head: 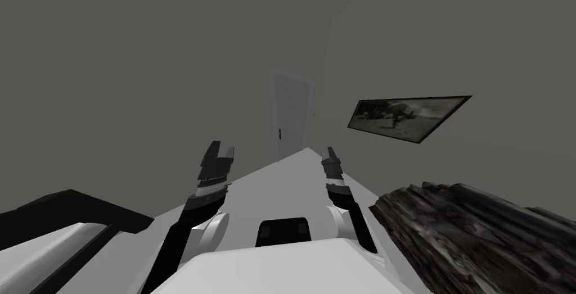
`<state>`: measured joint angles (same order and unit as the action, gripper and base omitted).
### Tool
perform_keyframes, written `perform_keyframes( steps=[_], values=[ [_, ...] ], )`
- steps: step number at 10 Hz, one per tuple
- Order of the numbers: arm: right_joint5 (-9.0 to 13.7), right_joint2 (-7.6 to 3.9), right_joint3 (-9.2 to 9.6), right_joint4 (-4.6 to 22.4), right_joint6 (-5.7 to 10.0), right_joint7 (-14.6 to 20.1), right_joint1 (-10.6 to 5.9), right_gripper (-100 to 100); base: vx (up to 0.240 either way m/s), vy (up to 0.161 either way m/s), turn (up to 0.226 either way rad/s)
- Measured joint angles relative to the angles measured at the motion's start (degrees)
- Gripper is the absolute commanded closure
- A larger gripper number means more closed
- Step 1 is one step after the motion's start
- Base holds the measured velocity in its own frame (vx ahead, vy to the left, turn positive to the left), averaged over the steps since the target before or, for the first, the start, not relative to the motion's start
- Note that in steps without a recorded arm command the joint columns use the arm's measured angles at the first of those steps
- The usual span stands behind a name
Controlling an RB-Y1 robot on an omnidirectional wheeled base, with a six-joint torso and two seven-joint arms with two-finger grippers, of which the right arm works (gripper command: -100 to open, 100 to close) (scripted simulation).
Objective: Pull the door open
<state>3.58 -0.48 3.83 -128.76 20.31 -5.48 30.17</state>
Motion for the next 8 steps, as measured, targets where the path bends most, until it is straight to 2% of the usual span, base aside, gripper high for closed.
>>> perform_keyframes(
  steps=[2,5,8],
  values=[
    [1.2,-0.75,0.09,1.9,1.02,2.0,-0.14,-100,0.145,-0.016,0.204],
    [3.2,-1.83,-0.12,5.2,2.04,5.5,-1.24,-100,0.163,-0.020,0.175],
    [5.2,-2.33,0.38,8.7,3.62,9.0,-1.94,-100,0.137,-0.026,0.167]
  ],
)
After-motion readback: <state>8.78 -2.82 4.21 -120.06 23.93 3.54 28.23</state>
